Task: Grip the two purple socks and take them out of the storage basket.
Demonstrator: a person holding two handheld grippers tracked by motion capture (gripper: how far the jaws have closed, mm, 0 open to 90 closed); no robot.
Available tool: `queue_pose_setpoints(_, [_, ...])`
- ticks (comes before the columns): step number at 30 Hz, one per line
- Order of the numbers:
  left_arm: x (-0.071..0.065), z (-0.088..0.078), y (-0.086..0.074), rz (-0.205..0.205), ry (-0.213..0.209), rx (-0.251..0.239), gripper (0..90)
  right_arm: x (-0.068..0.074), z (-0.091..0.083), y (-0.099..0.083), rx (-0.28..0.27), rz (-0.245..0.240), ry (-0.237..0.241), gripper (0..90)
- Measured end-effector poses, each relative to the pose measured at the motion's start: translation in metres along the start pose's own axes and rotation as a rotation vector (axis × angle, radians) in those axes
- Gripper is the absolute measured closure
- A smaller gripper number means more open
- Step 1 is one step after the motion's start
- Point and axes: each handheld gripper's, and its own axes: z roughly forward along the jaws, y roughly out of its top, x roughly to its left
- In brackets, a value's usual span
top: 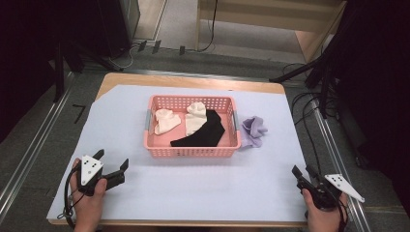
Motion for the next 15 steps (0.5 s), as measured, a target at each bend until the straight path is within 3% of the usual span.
queue_pose_setpoints(3, [0.0001,0.0001,0.0,-0.005,-0.001,-0.001,14.1,0.0003,-0.0037,-0.0018,-0.037,0.022,-0.011,39.1])
queue_pose_setpoints(10, [0.0009,0.0002,0.0001,-0.01,-0.003,-0.001,14.1,0.0016,-0.0067,-0.0041,-0.071,-0.019,0.005,33.0])
queue_pose_setpoints(11, [0.001,0.0002,0.0001,-0.009,-0.003,0.0,14.1,0.002,-0.0076,-0.0046,-0.074,0.0,0.002,32.4])
queue_pose_setpoints(15, [0.0017,0.0008,0.0002,-0.012,-0.004,0.004,14.1,0.0016,-0.0086,-0.0053,-0.085,-0.001,0.001,31.1])
